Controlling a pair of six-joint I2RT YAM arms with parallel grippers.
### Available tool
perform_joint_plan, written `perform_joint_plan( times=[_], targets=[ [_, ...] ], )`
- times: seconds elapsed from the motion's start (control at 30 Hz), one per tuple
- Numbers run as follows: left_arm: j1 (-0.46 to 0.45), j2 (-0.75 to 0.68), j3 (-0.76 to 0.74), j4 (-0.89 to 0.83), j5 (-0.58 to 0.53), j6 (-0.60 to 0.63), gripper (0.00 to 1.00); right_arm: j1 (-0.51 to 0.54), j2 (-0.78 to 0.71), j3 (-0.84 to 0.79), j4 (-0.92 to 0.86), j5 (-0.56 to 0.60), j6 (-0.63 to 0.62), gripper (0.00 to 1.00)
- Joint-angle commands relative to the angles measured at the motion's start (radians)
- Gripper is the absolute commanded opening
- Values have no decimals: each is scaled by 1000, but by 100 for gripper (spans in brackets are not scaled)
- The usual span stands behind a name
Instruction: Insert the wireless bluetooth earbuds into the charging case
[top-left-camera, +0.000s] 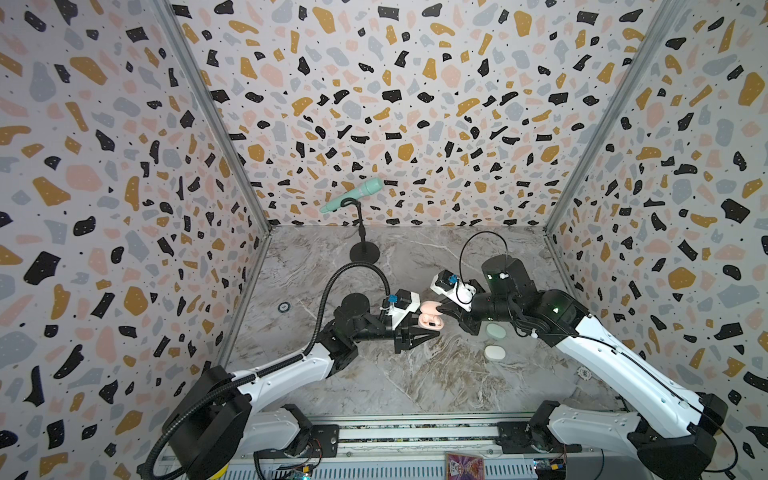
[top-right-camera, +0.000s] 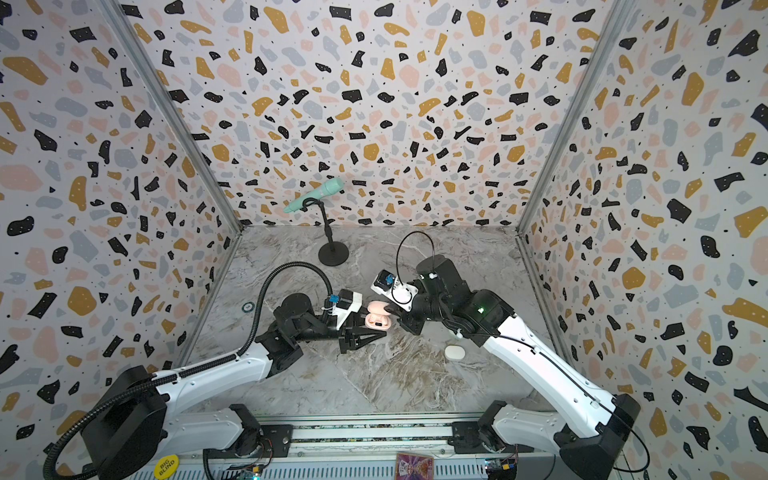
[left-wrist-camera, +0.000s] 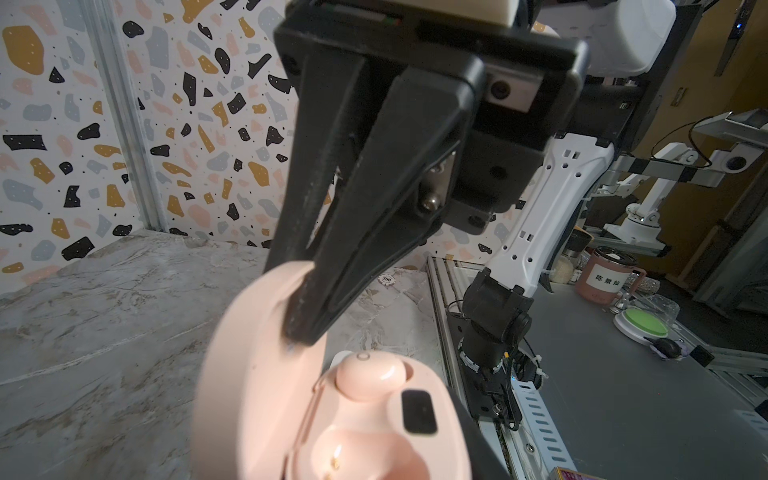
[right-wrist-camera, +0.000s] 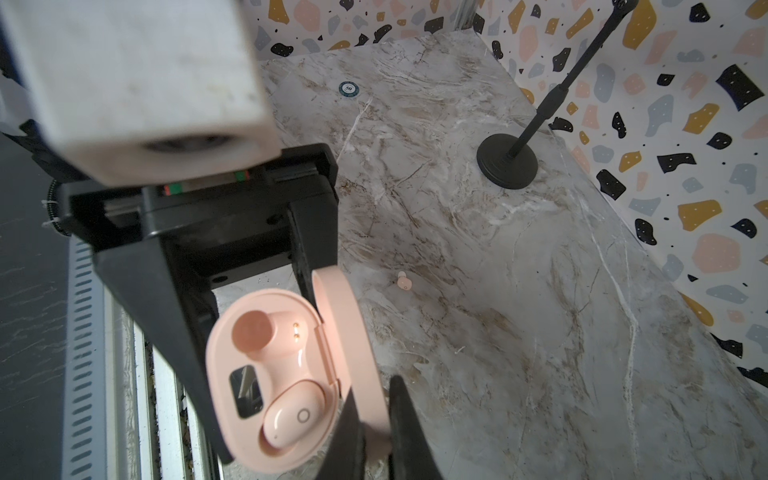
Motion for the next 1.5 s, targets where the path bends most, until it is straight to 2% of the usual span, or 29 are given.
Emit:
perform_joint_plan(
  times=[0.0, 0.4, 0.6, 1.0, 1.33, 1.47],
  targets=[
    [-3, 1, 30, 88, 2, -3, 37, 3, -16, -2, -24, 4, 16, 10],
    [-2, 2, 28, 80, 1, 0, 34, 6, -20, 6, -31, 13, 14, 26],
    [-2, 3, 17, 80, -5, 1, 34, 6, -25, 18, -28, 19, 20, 41],
    [16, 1, -18, 116, -41, -19, 35, 6, -45, 58, -51, 30, 37, 63],
    [65, -20, -47, 142, -74, -56, 35, 4, -80, 64, -39, 16, 79, 73],
    [94, -50, -59, 126, -87, -57, 35, -46, -110, 3, 16, 5, 152, 75]
  ],
)
